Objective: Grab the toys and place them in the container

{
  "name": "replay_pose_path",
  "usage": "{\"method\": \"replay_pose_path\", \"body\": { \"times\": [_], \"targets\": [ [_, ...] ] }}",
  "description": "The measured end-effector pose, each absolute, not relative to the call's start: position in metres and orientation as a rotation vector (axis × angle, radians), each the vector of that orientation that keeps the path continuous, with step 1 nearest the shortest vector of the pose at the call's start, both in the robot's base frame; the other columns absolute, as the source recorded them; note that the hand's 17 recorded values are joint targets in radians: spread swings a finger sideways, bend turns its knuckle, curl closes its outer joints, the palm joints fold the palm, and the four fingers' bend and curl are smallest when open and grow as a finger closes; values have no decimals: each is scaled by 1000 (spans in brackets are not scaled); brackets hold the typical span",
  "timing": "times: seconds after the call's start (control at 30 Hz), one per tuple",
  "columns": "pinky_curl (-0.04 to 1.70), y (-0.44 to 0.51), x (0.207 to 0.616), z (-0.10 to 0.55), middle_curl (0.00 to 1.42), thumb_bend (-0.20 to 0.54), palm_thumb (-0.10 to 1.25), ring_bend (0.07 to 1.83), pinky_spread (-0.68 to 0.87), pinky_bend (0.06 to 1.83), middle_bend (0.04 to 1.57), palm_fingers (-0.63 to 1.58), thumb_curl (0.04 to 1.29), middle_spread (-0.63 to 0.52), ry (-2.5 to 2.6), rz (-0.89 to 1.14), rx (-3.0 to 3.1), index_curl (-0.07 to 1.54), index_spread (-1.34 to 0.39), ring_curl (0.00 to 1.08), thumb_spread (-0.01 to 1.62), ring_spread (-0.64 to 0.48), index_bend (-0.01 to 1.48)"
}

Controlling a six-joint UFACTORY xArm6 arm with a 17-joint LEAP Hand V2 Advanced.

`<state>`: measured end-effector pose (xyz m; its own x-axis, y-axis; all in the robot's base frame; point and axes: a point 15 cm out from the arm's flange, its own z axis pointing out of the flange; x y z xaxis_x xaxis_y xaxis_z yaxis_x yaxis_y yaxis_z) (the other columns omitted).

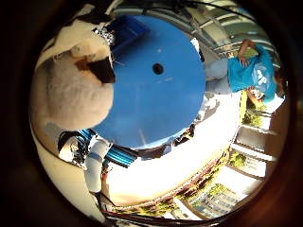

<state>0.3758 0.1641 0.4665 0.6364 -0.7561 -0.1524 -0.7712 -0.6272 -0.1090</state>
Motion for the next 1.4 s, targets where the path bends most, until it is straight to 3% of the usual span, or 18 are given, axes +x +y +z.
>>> {"method": "replay_pose_path", "body": {
  "times": [0.33,0.57,0.7,0.83,0.97,1.0,1.07,1.2,1.4],
  "targets": [
    [838,273,460,382,1144,-12,982,1555,117,1671,1276,746,862,-262,1336,193,-2623,764,-1197,863,1033,-128,640],
    [859,314,521,340,1147,-16,970,1595,113,1690,1308,713,892,-256,1353,73,-2502,942,-1239,860,1033,-125,593],
    [869,327,559,321,1134,-44,839,1597,116,1653,1319,675,866,-246,1368,-11,-2408,1046,-1251,843,1043,-111,573],
    [797,314,588,294,1020,-44,763,1410,189,1507,1177,734,806,-196,1423,-41,-2363,1096,-1184,733,1078,3,595],
    [793,310,589,273,868,-41,720,1227,259,1479,798,205,754,-152,1432,-21,-2394,1070,-1017,681,1088,99,434],
    [764,309,588,271,779,-42,697,1141,296,1426,647,27,727,-118,1431,-20,-2403,1033,-928,629,1089,141,361],
    [689,312,587,267,676,-38,679,974,346,1334,508,-98,696,-75,1421,-22,-2421,955,-821,523,1090,189,267],
    [603,315,584,265,550,-32,664,779,411,1223,326,-105,652,-24,1364,-35,-2462,818,-676,408,1092,232,153],
    [523,304,569,262,463,-27,670,643,469,1096,218,-41,608,24,1396,33,-2509,664,-534,341,1097,262,149]
  ]
}}
